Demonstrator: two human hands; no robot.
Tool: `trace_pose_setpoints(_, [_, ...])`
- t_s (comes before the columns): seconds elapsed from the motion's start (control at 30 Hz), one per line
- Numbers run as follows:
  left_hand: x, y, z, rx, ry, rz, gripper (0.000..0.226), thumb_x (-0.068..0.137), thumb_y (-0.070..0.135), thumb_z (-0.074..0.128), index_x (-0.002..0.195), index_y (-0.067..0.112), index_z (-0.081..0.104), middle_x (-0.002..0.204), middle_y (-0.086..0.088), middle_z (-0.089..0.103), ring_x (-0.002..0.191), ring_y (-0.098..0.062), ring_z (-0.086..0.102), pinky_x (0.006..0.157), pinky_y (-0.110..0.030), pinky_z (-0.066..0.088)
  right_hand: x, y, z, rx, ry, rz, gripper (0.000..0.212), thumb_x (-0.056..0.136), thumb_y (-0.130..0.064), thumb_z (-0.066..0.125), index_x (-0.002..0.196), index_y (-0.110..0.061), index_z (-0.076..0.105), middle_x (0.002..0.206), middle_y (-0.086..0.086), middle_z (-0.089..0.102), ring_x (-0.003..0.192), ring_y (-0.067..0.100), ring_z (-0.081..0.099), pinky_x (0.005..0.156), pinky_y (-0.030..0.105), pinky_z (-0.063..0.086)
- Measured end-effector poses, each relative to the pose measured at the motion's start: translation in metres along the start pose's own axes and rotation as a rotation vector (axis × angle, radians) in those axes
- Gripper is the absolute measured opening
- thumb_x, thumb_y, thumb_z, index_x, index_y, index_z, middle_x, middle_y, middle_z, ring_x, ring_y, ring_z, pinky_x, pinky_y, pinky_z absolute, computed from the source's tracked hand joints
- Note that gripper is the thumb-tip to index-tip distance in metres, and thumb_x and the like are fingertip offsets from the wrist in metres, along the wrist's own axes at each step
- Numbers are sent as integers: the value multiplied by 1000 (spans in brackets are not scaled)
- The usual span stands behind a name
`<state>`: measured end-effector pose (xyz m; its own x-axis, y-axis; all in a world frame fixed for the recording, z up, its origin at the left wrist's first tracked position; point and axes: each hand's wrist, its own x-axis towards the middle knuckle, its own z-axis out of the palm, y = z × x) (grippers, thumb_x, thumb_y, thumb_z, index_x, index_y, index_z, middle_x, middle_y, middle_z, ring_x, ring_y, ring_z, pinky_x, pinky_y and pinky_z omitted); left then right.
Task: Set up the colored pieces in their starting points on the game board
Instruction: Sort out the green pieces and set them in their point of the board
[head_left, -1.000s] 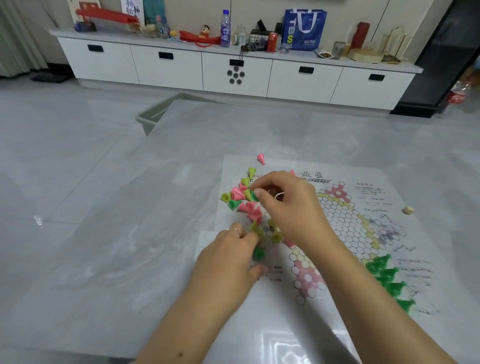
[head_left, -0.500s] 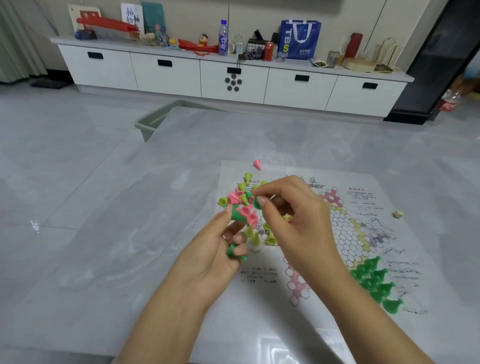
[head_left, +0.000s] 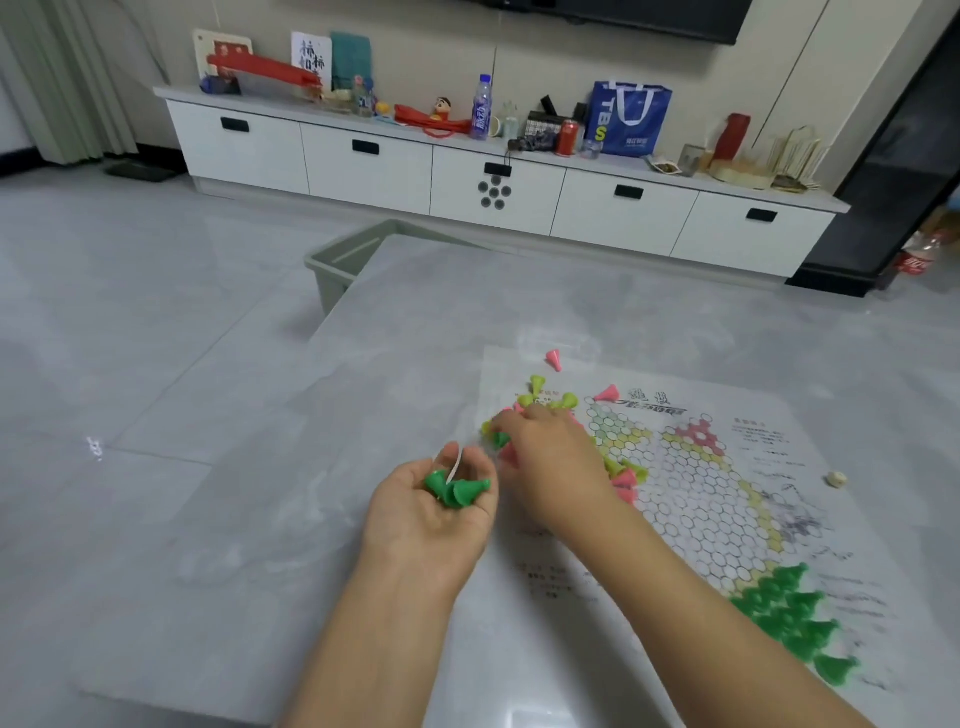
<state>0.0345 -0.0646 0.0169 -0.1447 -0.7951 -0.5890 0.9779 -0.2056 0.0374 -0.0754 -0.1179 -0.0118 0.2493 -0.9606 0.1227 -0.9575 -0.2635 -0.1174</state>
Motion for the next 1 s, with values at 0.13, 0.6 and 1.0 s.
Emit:
trace_pose_setpoints(0.13, [-2, 8, 0, 5, -21, 7, 29, 96, 11, 30, 83, -3, 53, 79, -19, 55, 72, -28, 55, 63, -31, 55, 12, -11, 7, -134, 56, -30, 22, 85, -12, 54, 106, -12, 52, 108, 11, 58, 102, 31, 52, 77, 34, 37])
trace_pose_setpoints(0.6, [5, -11, -6, 309, 102, 86, 20, 85, 10, 35, 73, 7, 51, 57, -2, 41, 37, -11, 35, 35, -10, 28, -22, 16, -11, 186, 64, 11, 17, 84, -12, 49, 97, -13, 60, 93, 3, 56, 89, 21, 46, 73, 30, 36])
trace_pose_setpoints(1.0, [4, -10, -5, 288, 100, 24, 23, 90, 7, 29, 81, 5, 51, 67, -5, 44, 50, -12, 37, 37, -10, 32, 6, -5, -10, 242, 45, -57, 27, 86, -11, 48, 111, -11, 58, 106, 11, 60, 99, 28, 54, 83, 35, 42])
